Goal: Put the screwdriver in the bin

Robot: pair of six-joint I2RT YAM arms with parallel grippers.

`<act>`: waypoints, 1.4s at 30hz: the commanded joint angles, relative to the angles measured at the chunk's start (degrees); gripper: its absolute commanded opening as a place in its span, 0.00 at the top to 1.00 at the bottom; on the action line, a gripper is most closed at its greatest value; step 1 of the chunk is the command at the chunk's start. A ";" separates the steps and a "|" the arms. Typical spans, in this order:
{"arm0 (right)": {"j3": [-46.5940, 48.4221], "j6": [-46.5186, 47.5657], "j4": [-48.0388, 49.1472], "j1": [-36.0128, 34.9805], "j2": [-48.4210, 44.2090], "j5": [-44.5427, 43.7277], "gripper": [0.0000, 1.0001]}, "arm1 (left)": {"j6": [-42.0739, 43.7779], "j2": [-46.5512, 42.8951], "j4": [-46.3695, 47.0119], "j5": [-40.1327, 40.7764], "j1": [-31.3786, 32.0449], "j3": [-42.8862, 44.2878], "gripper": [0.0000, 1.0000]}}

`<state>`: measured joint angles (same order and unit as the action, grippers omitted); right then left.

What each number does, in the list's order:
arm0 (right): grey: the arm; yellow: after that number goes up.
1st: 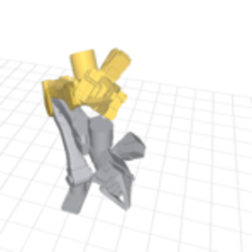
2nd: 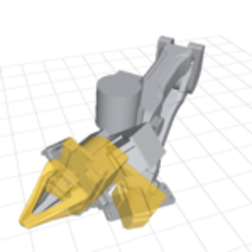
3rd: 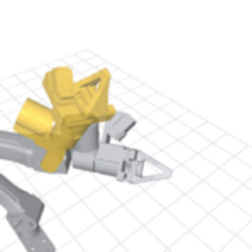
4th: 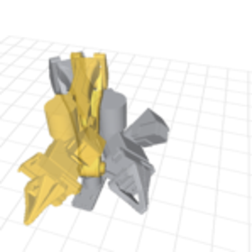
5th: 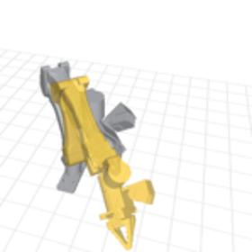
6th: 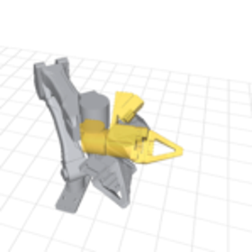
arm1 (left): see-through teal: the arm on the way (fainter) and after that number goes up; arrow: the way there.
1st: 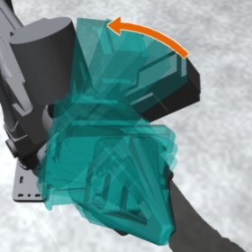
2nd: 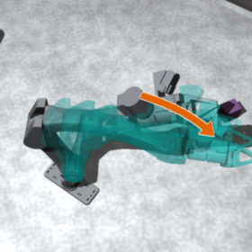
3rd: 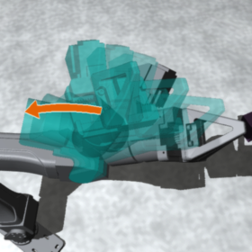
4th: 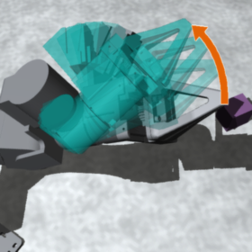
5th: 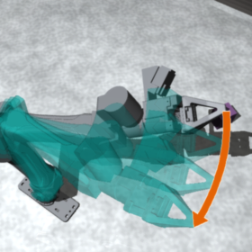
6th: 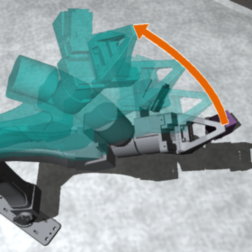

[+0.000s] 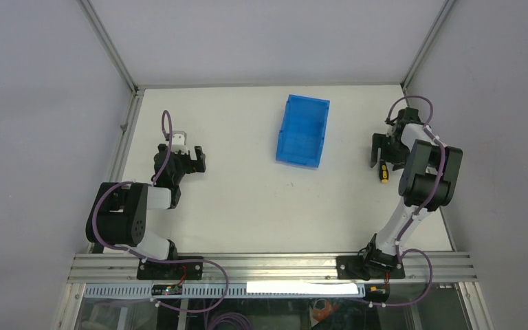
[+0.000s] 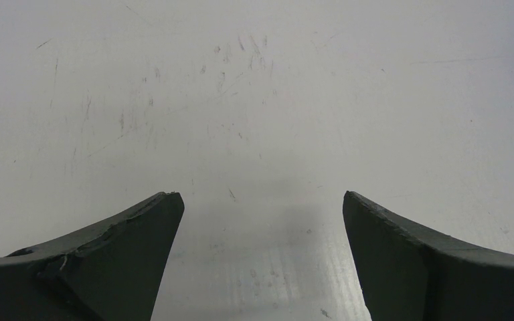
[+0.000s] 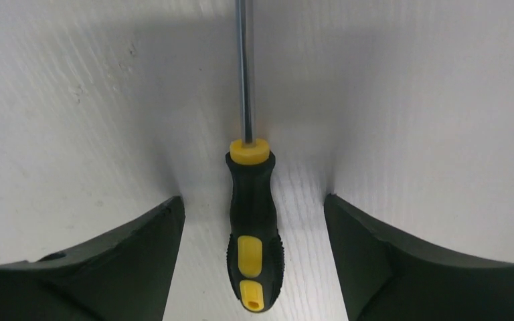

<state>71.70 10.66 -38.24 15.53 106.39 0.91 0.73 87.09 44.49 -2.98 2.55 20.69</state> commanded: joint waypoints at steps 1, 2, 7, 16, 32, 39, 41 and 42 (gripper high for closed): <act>1.16 0.65 2.20 0.48 1.74 -0.42 0.22 | -0.60 -0.76 1.92 0.44 -0.17 1.11 0.01; 0.60 0.36 2.66 0.55 1.92 -0.54 0.25 | -0.64 -0.77 1.92 0.45 -0.17 1.11 0.01; 1.72 0.45 0.74 0.58 0.82 -2.23 0.82 | -0.64 -0.73 1.85 0.50 -0.12 1.11 0.01; 7.65 -10.09 -7.78 -0.90 -15.69 -2.07 1.00 | -0.62 -0.70 1.91 0.48 -0.12 1.11 0.01; 27.25 -33.42 -19.46 -25.21 -21.88 -5.59 1.00 | -0.59 -0.69 1.92 0.46 -0.13 1.11 0.01; 28.32 -33.91 -10.35 -37.83 -13.34 -9.86 1.00 | -0.57 -0.69 1.92 0.48 -0.17 1.11 0.01; 28.27 -34.07 -8.90 -39.46 -9.96 -11.69 1.00 | -0.62 -0.70 1.94 0.46 -0.17 1.11 0.01; 28.18 -34.30 -8.26 -40.20 -8.05 -12.92 1.00 | -0.59 -0.76 1.92 0.48 -0.16 1.11 0.01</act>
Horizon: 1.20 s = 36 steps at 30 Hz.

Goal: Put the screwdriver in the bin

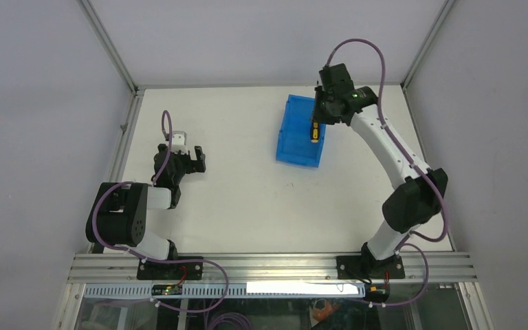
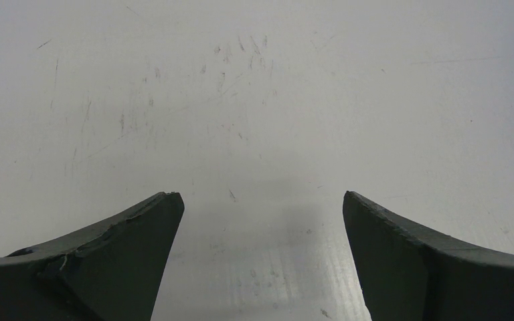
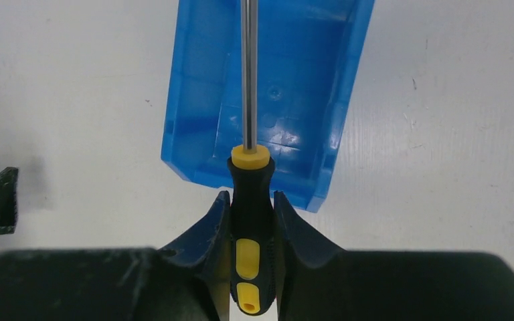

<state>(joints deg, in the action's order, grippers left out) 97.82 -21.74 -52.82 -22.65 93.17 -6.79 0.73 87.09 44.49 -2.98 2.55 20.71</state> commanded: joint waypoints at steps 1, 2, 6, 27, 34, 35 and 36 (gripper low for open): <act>1.82 -1.97 7.04 -2.75 7.07 -6.12 1.00 | -0.64 -0.73 1.95 0.44 -0.12 1.09 0.01; 1.47 -1.66 8.51 -3.27 8.74 -6.58 1.00 | -0.62 -0.77 1.92 0.44 -0.17 1.09 0.01; -1.01 -0.13 14.47 -4.55 14.29 -5.33 1.00 | -0.62 -0.69 1.92 0.39 -0.10 1.09 0.01; 4.10 4.68 13.01 -4.67 27.33 -7.19 0.50 | -0.60 -0.74 1.92 0.49 -0.15 1.09 0.01; 9.17 5.95 9.22 -4.59 20.08 -8.94 0.44 | -0.63 -0.70 1.87 0.44 -0.17 1.09 0.01; 9.56 6.46 8.89 -4.55 18.91 -9.44 0.42 | -0.63 -0.74 1.95 0.48 -0.11 1.09 0.01; 9.88 6.92 8.50 -4.47 17.79 -10.36 0.39 | -0.62 -0.72 1.92 0.44 -0.17 1.09 0.01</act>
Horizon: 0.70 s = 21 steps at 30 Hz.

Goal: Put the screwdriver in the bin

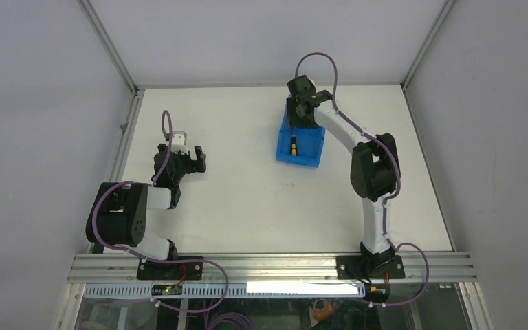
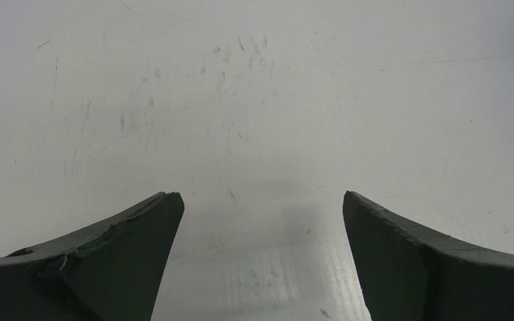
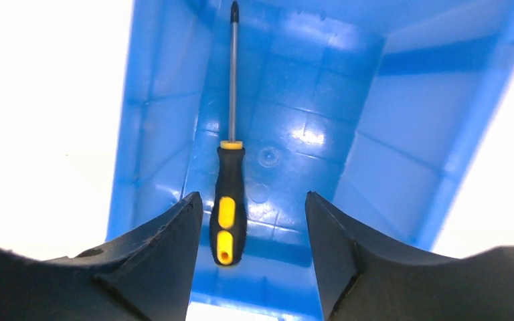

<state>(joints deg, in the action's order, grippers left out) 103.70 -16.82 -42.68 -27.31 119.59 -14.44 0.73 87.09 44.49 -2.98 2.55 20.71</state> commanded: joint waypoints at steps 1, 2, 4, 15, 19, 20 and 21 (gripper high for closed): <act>4.09 2.49 -2.43 0.39 -9.65 -3.76 0.34 | -0.64 -0.74 1.92 0.42 -0.12 1.09 0.01; 3.95 3.01 -3.10 0.86 -10.78 -4.81 0.28 | -0.64 -0.75 1.92 0.47 -0.16 1.13 0.01; 2.90 3.94 -4.04 2.84 -13.18 -5.43 0.14 | -0.59 -0.70 1.92 0.46 -0.14 1.09 0.01; -15.69 9.74 -3.37 25.89 -30.48 -0.46 0.01 | -0.63 -0.70 1.89 0.44 -0.11 1.09 0.01; -17.64 10.50 -4.06 32.66 -33.26 0.62 0.01 | -0.63 -0.72 1.91 0.43 -0.10 1.09 0.01; -17.81 10.60 -4.00 33.54 -33.70 0.86 0.01 | -0.64 -0.70 1.89 0.48 -0.14 1.09 0.01; -17.69 10.35 -4.07 34.22 -33.99 0.90 0.01 | -0.59 -0.70 1.92 0.44 -0.17 1.09 0.01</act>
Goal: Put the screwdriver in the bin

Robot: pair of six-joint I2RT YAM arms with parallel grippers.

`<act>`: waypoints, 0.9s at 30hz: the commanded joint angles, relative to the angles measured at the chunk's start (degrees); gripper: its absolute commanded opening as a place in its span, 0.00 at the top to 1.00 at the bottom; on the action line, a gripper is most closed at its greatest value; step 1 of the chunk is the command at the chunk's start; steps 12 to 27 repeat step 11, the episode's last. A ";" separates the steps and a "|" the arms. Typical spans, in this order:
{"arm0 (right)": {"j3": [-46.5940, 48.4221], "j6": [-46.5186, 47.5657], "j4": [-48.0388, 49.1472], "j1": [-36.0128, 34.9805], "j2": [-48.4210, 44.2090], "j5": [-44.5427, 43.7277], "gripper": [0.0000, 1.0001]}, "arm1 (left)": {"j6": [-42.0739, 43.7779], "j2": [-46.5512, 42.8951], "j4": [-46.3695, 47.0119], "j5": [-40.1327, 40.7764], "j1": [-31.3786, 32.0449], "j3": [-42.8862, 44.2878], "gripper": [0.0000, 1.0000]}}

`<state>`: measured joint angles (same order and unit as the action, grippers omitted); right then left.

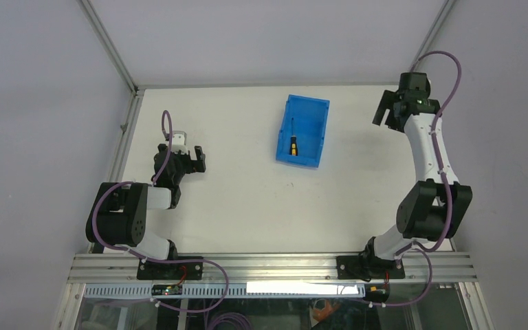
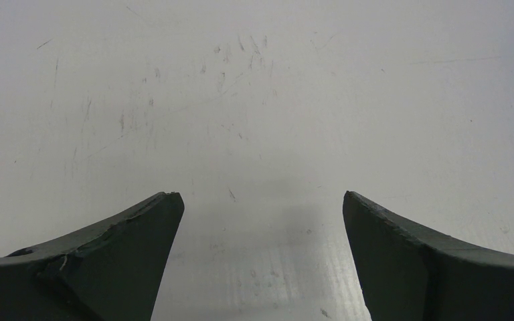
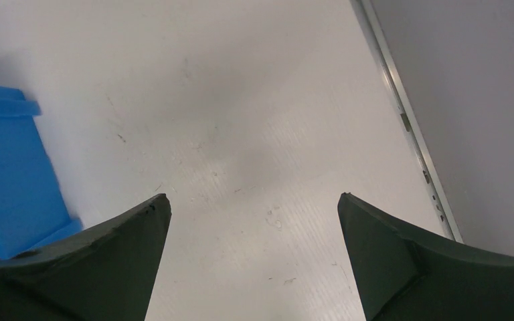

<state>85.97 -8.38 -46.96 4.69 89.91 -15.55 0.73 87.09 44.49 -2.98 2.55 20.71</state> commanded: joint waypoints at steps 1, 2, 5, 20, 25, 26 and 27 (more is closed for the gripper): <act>0.13 1.87 0.19 2.59 -4.59 2.02 0.01 | -0.63 -0.69 1.92 0.44 -0.14 1.09 0.01; 0.15 1.92 0.34 2.73 -4.86 2.02 0.01 | -0.58 -0.69 1.92 0.43 -0.14 1.09 0.01; -0.45 1.88 0.82 2.69 -5.67 2.17 0.01 | -0.56 -0.75 1.92 0.45 -0.16 1.09 0.01; -2.24 1.70 2.55 2.85 -7.12 3.00 0.01 | -0.62 -0.76 1.91 0.46 -0.17 1.09 0.01; -2.24 1.70 2.55 2.85 -7.12 3.00 0.01 | -0.62 -0.76 1.91 0.46 -0.17 1.09 0.01; -2.24 1.70 2.55 2.85 -7.12 3.00 0.01 | -0.62 -0.76 1.91 0.46 -0.17 1.09 0.01; -2.24 1.70 2.55 2.85 -7.12 3.00 0.01 | -0.62 -0.76 1.91 0.46 -0.17 1.09 0.01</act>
